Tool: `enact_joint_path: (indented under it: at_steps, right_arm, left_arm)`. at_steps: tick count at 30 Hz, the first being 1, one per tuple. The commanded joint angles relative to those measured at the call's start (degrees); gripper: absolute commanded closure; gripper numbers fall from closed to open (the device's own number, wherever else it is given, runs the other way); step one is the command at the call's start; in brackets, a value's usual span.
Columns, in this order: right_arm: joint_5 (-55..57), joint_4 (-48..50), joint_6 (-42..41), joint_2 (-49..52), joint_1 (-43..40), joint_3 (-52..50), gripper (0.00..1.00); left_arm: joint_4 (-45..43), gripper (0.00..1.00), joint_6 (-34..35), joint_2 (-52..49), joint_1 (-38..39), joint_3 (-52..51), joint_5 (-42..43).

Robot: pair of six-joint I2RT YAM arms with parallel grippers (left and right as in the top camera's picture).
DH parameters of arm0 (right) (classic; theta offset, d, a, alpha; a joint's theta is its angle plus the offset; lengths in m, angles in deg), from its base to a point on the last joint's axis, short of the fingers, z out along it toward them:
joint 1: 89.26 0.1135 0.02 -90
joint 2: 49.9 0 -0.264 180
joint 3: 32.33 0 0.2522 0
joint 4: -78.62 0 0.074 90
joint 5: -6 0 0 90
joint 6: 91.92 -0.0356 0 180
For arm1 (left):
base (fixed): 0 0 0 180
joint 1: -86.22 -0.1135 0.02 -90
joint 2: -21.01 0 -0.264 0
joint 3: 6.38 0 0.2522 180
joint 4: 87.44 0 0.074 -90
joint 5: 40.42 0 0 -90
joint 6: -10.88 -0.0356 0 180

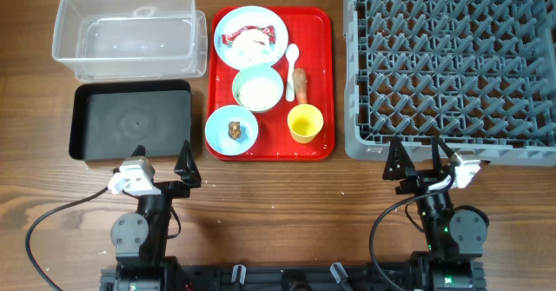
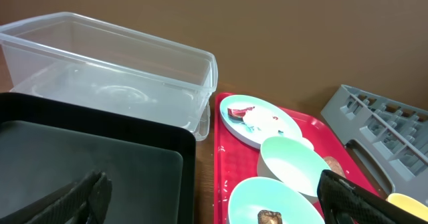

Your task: Sort waste into correct bins and load items into the dishwasher rack

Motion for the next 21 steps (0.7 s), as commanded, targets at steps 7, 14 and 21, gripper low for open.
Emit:
enact_joint_path:
  at_steps: [7,14,21]
  right_arm:
    - [0.52,0.33,-0.42,-0.46,0.02,-0.07,0.00]
    - [0.52,0.31,-0.42,-0.46,0.02,-0.07,0.00]
    - [0.52,0.33,-0.42,-0.46,0.02,-0.07,0.00]
  left_arm:
    - [0.00,0.00,-1.16,0.68,0.26,-0.39,0.87]
    - [0.00,0.00,-1.16,0.68,0.26,-0.39,0.90]
    - [0.00,0.00,-1.16,0.68,0.26,-0.39,0.87]
